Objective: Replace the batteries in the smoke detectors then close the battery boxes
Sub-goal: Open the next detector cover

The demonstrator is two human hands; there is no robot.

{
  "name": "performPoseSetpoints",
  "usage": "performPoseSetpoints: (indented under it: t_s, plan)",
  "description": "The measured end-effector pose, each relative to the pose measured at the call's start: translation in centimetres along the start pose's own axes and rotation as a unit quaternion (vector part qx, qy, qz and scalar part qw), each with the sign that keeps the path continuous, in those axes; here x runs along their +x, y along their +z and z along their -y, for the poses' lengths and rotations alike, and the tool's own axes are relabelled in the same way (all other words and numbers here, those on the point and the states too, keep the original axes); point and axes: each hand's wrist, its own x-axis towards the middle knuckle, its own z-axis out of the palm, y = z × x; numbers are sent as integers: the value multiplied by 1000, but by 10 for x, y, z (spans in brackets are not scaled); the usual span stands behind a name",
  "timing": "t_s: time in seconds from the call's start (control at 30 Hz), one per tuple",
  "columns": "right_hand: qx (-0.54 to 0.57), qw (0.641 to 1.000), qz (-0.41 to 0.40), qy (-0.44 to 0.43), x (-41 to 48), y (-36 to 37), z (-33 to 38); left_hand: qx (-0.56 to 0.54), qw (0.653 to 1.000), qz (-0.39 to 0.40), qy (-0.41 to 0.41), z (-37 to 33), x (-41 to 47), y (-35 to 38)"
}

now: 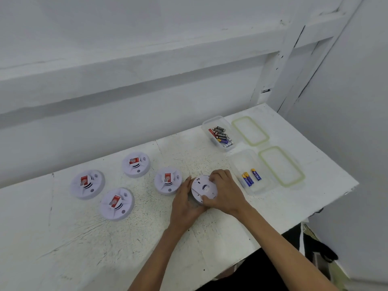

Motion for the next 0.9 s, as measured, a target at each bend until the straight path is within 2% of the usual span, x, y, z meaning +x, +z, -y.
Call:
performPoseSetpoints:
  t_s: [0.23,0.33,0.57,0.9]
  plan:
    - [-119,990,62,44,5,-3,22,28,999,5,22,-22,-3,-1]
    - [-122,986,103,43,14,-8,28,52,997,1,51,-28,-2,-1]
    - [-125,981,148,-11,23,-17,21,47,999,-6,7,-16,0,1]
    - [-139,970,174,-97,26,-20,14,51,999,9,16,-20,2,5]
